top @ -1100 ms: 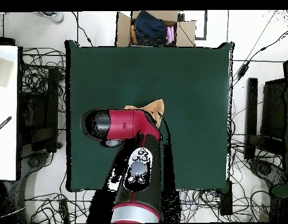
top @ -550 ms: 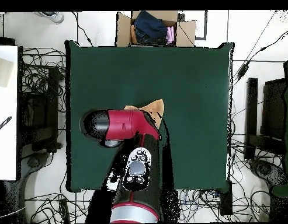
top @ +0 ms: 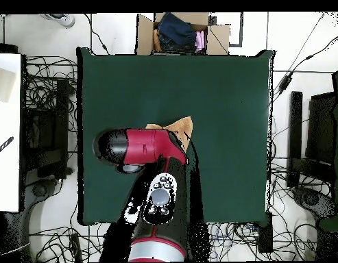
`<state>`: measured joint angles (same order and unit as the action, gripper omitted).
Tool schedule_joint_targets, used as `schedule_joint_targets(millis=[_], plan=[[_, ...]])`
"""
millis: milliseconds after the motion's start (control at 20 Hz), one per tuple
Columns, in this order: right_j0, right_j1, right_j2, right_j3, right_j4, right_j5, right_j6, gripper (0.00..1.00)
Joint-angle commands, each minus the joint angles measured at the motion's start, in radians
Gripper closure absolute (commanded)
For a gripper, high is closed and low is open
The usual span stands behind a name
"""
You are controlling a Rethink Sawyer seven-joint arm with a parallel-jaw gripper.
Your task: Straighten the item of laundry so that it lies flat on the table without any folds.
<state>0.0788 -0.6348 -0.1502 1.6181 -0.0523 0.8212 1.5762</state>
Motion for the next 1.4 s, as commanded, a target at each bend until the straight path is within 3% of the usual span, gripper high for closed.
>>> schedule_joint_targets(millis=[50,250,300,1400], plan=[[0.019,0.020,0.039,0.018,-0.008,0.012,0.161,0.00],[0.024,0.014,0.034,0.027,-0.015,-0.034,0.167,0.00],[0.025,0.011,0.033,0.032,-0.018,-0.053,0.169,1.00],[0.044,0.012,0.019,0.025,-0.010,-0.054,0.189,1.00]])
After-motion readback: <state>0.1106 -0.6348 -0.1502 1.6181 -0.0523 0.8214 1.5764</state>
